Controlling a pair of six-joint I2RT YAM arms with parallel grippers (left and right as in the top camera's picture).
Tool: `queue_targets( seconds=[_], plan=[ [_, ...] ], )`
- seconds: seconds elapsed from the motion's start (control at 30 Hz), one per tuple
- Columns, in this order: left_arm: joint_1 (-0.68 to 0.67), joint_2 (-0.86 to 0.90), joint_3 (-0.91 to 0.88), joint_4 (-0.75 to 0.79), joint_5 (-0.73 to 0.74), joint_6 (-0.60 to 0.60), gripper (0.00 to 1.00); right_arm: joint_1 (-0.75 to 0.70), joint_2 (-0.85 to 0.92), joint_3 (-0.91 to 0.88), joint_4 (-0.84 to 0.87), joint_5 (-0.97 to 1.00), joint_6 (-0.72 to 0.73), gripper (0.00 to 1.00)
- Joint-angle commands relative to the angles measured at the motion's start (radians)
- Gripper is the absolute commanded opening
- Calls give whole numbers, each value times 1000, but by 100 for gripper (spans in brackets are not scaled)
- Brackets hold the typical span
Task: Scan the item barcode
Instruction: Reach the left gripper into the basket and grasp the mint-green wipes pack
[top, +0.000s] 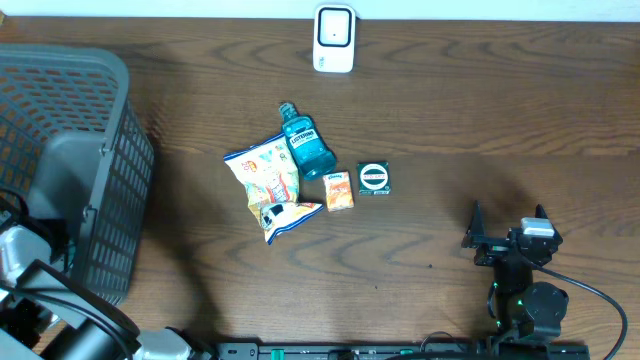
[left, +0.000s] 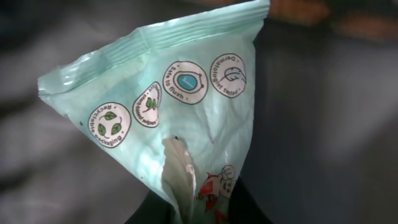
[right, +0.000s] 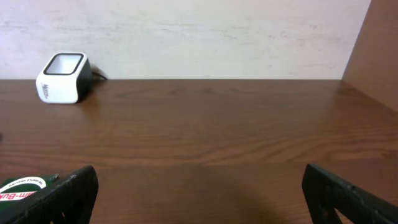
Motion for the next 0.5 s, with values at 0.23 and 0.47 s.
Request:
queue_targets(
  seconds=[0.23,0.47],
  plan=[
    [-9,-363,78,114,535,-62,7,-3,0,-1,-4,-2,-7,99],
    [-70,-658,78,394,721,-283,7,-3,0,-1,-4,-2,-8,99]
  ],
)
